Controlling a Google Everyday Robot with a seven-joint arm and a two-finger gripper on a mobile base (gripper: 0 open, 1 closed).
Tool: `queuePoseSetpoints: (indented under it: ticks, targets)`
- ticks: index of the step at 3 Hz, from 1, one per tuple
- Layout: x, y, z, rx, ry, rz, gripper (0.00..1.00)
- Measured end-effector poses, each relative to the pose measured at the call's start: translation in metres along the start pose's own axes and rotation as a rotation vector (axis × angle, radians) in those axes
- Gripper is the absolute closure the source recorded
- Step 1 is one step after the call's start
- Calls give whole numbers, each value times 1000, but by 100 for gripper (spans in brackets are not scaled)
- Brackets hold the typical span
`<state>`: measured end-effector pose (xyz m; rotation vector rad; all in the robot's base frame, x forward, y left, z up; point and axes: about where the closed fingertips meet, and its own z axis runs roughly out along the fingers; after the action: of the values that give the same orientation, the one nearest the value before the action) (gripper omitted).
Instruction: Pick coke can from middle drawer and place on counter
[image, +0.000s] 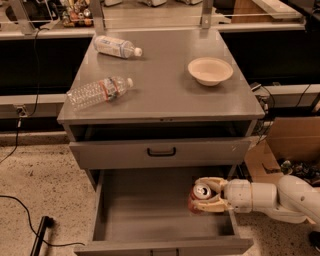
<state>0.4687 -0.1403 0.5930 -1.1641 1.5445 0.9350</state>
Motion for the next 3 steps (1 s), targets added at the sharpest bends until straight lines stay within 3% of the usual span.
queuePoseSetpoints:
  ticks: [1,2,3]
  targets:
    - [-19,6,5,-87,60,4,100]
    - [-75,24,8,-201,80,-15,100]
    - [-139,36,16,-302,56,-78,100]
